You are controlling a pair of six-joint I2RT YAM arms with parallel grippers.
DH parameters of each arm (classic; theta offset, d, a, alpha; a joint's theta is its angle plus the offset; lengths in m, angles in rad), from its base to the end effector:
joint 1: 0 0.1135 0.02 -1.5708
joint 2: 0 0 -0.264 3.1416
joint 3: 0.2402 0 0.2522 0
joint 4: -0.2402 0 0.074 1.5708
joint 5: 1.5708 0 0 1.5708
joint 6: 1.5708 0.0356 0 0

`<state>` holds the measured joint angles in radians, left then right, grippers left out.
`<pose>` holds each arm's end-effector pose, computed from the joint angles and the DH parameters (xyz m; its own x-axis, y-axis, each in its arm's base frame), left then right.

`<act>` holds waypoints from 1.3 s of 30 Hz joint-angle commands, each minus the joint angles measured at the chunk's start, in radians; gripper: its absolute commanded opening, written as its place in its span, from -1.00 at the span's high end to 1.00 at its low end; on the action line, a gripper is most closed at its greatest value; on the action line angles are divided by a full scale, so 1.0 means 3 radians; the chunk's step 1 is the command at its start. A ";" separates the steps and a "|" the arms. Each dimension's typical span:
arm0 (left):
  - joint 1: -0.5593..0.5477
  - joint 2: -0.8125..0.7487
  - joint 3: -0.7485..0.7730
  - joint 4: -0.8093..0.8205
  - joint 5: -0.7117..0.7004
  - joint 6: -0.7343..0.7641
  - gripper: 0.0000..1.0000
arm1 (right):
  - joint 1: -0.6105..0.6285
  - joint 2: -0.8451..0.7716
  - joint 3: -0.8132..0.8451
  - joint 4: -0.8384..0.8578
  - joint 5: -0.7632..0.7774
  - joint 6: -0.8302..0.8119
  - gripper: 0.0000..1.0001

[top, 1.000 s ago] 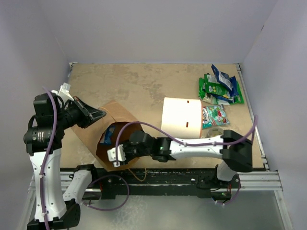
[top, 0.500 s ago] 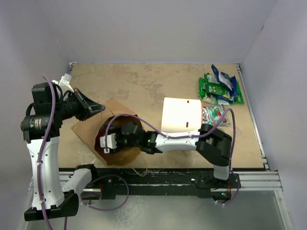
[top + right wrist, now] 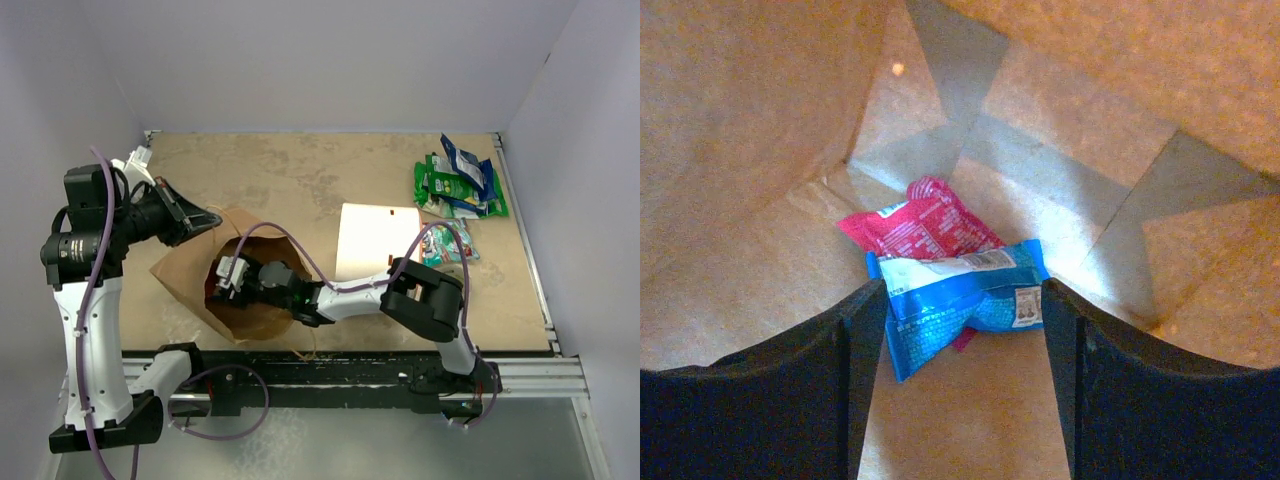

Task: Take the snacks out of the paper bag
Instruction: Take out the snack from the paper bag.

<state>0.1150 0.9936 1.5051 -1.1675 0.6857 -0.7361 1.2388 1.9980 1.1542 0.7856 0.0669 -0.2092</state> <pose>0.1423 -0.0063 0.4450 -0.7241 -0.6067 -0.3280 -0.1032 0.5655 -0.8183 0.1477 0.4212 0.2043 0.1728 -0.1344 -0.9757 -0.9054 0.3684 -0.2111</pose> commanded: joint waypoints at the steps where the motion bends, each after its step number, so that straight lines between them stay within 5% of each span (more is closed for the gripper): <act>1: -0.0015 0.0015 0.0226 0.0181 0.0163 0.0104 1.00 | 0.0014 0.0065 0.0083 0.0305 0.0177 0.0177 -0.34; 13: -0.0015 -0.0059 0.0132 0.0204 0.0276 0.0069 1.00 | 0.0013 0.0490 0.0543 -0.0204 0.0750 0.0476 -0.69; 23: -0.0015 -0.0276 -0.0057 -0.0020 0.0181 0.0134 1.00 | -0.0027 0.0893 0.1101 -0.0917 0.1180 0.0783 -0.61; 28: -0.0015 -0.0418 -0.0218 -0.0204 0.0029 0.0229 1.00 | -0.0046 0.0908 0.1180 -0.1112 0.1303 0.0769 -0.31; 39: -0.0015 -0.0488 -0.0354 -0.0232 -0.0291 0.0240 1.00 | -0.0047 0.0514 0.0979 -0.0925 0.1069 0.0552 0.70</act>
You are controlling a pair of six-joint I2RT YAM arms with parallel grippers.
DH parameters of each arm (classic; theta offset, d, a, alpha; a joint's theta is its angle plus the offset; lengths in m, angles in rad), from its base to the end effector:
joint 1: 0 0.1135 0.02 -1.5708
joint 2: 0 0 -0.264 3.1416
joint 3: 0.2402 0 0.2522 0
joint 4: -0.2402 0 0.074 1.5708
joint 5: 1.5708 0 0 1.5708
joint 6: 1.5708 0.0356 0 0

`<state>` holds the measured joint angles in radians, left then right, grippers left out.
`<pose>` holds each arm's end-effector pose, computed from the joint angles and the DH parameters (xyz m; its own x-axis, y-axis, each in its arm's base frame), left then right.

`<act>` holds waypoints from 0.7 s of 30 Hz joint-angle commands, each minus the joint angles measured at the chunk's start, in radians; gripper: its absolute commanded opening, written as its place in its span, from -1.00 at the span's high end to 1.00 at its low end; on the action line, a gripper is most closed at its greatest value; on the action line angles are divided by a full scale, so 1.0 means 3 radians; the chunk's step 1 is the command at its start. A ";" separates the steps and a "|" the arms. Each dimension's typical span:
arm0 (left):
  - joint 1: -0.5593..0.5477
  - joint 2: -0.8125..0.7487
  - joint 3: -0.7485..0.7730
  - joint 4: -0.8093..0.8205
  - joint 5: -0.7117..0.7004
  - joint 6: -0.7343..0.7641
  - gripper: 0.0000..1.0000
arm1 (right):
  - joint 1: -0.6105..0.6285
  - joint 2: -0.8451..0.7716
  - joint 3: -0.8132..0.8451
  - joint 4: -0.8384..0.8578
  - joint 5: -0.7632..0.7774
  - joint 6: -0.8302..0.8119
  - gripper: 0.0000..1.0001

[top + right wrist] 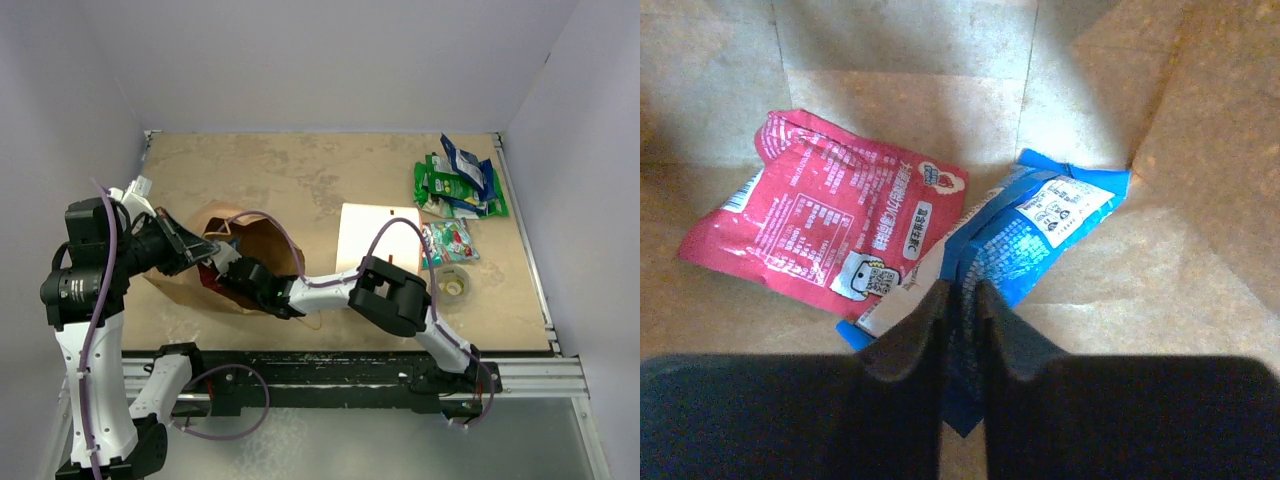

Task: Take the snacks out of the paper bag
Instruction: Take out the snack from the paper bag.

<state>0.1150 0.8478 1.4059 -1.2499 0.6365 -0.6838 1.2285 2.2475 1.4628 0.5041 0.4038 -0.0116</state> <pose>0.1021 -0.0095 0.4266 -0.7202 -0.5946 -0.3574 -0.1194 0.6137 -0.7804 0.1822 0.4697 0.1591 -0.0844 -0.2686 -0.9596 -0.7405 0.6612 -0.1200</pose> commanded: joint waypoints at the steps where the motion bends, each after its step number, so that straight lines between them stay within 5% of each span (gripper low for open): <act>1: -0.0015 0.0005 -0.0024 0.0060 -0.0145 0.0063 1.00 | -0.0016 -0.0382 -0.0069 0.0007 -0.0079 -0.0116 0.80; 5: -0.0015 0.0010 -0.0005 0.0119 -0.0169 0.0043 1.00 | -0.0011 -0.0558 -0.0170 -0.0005 -0.0156 -0.0149 1.00; 21: -0.0015 -0.0012 -0.0076 0.0352 -0.0149 0.0087 1.00 | -0.0008 -0.1336 -0.0871 0.0108 -0.0212 -0.0308 1.00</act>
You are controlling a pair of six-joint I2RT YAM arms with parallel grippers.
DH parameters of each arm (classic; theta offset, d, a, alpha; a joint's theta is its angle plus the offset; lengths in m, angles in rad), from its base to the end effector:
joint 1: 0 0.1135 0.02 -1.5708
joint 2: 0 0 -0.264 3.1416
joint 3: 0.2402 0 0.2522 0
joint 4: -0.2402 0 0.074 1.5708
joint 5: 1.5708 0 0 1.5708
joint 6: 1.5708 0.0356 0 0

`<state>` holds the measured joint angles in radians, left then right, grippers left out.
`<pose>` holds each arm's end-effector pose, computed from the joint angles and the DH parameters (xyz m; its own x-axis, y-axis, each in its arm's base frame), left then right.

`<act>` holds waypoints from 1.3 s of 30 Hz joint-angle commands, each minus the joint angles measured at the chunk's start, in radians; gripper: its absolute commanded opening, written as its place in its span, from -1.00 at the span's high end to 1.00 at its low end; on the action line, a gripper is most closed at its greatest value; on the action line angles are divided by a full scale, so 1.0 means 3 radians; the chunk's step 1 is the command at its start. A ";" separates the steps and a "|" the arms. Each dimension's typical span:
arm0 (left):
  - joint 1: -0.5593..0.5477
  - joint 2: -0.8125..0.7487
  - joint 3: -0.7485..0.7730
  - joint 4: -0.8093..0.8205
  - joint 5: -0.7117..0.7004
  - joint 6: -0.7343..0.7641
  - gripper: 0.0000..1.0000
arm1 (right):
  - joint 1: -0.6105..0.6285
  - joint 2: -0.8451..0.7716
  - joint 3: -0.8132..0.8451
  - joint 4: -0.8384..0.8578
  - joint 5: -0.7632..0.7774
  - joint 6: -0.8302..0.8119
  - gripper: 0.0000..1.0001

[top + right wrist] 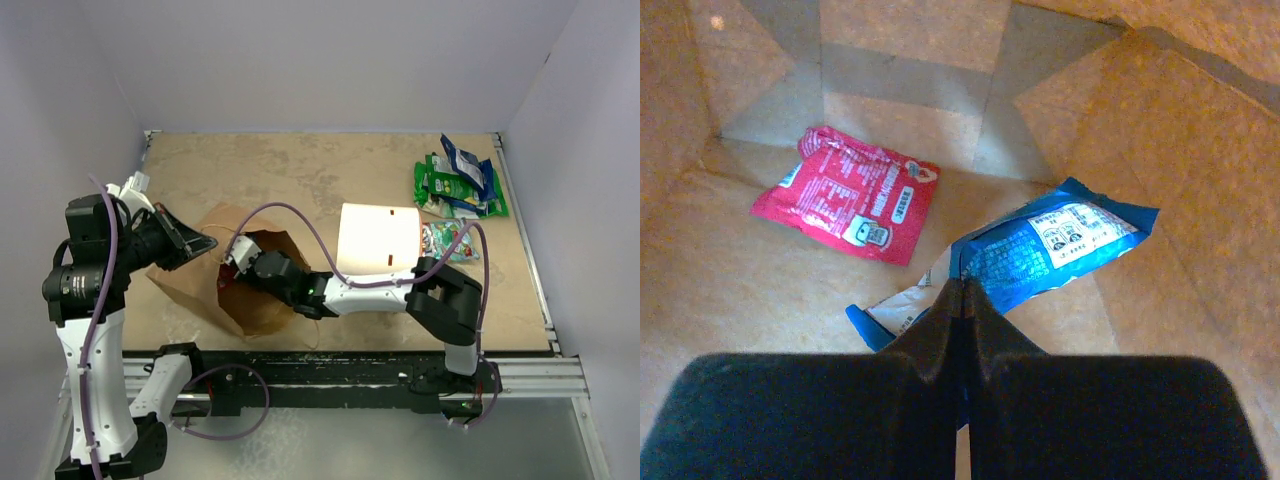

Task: Take the snacks out of the paper bag
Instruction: Take out the snack from the paper bag, then place the snack at the center of the board.

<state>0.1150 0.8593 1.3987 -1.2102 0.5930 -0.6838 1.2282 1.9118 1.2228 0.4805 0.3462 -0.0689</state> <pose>0.1096 -0.0074 0.4264 -0.6933 -0.6074 -0.3878 -0.1268 0.6325 -0.7641 0.1594 0.4110 0.2306 -0.0161 -0.2378 -0.9712 -0.7774 0.6138 -0.1374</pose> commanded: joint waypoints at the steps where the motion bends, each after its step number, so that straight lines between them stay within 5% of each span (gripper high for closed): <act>1: -0.0015 -0.0071 -0.0085 0.0244 0.0010 0.0086 1.00 | -0.0008 -0.0225 -0.0095 0.0225 -0.0028 -0.0164 1.00; 12: -0.0015 0.0037 -0.0070 0.0328 -0.0037 0.0050 1.00 | -0.0009 -0.1059 -0.0634 0.0121 -0.0444 -0.0342 1.00; 21: -0.0015 0.0232 -0.0110 0.0740 -0.0151 -0.0070 1.00 | -0.0012 -0.2325 -0.0819 -0.0981 -0.1398 -0.0648 1.00; 31: -0.0014 0.0382 -0.0173 0.0832 -0.0245 0.0012 1.00 | -0.0102 -0.2687 -0.0147 -0.1198 0.0589 -0.0755 1.00; 39: -0.0015 0.0370 -0.0183 0.0787 -0.0177 0.0012 1.00 | -0.1480 -0.2334 0.0338 -0.1399 0.1017 -0.0202 1.00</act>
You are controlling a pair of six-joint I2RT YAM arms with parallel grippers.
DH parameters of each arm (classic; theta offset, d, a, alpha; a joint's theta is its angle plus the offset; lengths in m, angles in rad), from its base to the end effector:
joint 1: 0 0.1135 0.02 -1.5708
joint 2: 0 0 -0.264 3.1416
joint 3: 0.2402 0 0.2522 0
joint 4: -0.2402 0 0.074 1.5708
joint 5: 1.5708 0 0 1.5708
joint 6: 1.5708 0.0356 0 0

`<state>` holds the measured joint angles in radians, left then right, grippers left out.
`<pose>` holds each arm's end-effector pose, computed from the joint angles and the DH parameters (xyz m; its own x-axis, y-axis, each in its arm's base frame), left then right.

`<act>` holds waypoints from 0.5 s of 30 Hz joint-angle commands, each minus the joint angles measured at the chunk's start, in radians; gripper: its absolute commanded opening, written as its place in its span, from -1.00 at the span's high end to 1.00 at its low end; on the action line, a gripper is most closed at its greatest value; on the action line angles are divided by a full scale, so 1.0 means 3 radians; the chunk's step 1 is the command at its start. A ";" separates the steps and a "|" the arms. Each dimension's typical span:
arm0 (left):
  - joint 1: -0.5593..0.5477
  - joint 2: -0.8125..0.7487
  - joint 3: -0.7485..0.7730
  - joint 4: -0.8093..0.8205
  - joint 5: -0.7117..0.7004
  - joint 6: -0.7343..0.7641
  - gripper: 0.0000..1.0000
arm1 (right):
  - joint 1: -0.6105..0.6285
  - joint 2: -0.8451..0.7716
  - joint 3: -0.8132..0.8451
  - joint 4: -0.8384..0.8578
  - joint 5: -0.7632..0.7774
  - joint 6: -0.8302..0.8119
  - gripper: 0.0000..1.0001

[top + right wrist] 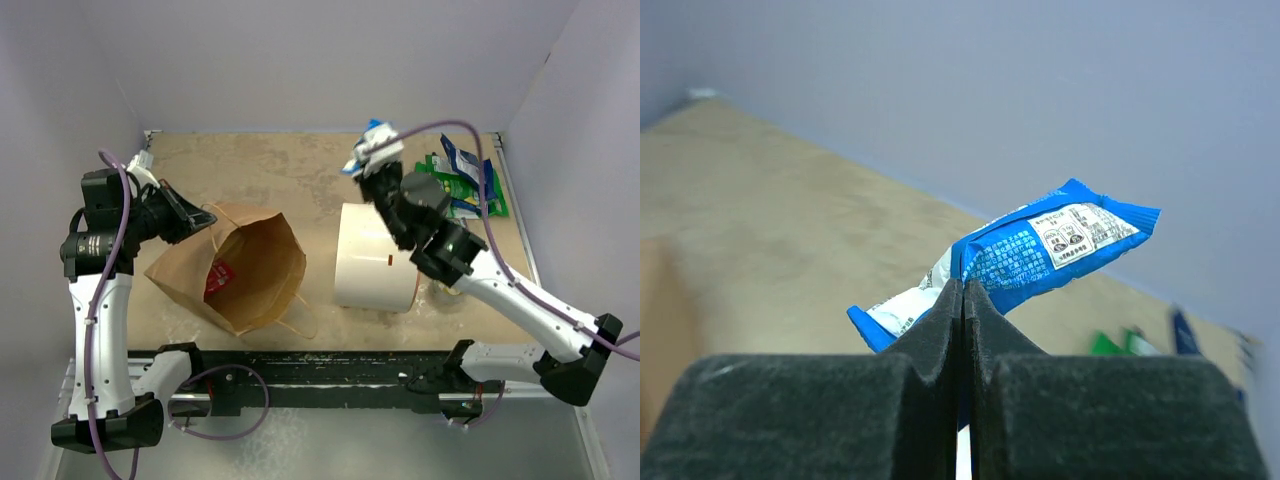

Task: Take the snacks out of the paper bag
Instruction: Place the snack at the center of the board.

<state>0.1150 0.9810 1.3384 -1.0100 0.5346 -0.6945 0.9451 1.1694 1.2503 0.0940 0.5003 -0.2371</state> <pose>0.1658 0.0009 0.4113 -0.6577 -0.6303 -0.4125 -0.1529 0.6479 -0.7462 0.1660 0.2006 0.4544 0.2011 -0.0735 -0.9768 -0.3985 0.9048 -0.1502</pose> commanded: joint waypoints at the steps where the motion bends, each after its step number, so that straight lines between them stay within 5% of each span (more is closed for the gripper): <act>1: -0.0013 -0.0042 0.0021 0.0100 0.0025 0.0050 1.00 | -0.0720 0.0194 0.0295 -0.0197 0.0557 0.0502 1.00; 9: -0.0015 -0.0046 0.0050 -0.0005 0.0161 0.0087 1.00 | -0.2311 0.0231 -0.0429 -0.0203 -0.0017 0.1791 1.00; 15: -0.0015 -0.0061 0.0000 -0.0051 0.0300 0.0069 1.00 | -0.2686 0.0543 -0.0942 -0.0245 -0.0051 0.2552 1.00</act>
<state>0.1150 0.9775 1.3384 -1.0344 0.5793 -0.6868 0.1570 1.2926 1.0206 -0.0048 0.5171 0.3161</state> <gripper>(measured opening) 0.010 0.005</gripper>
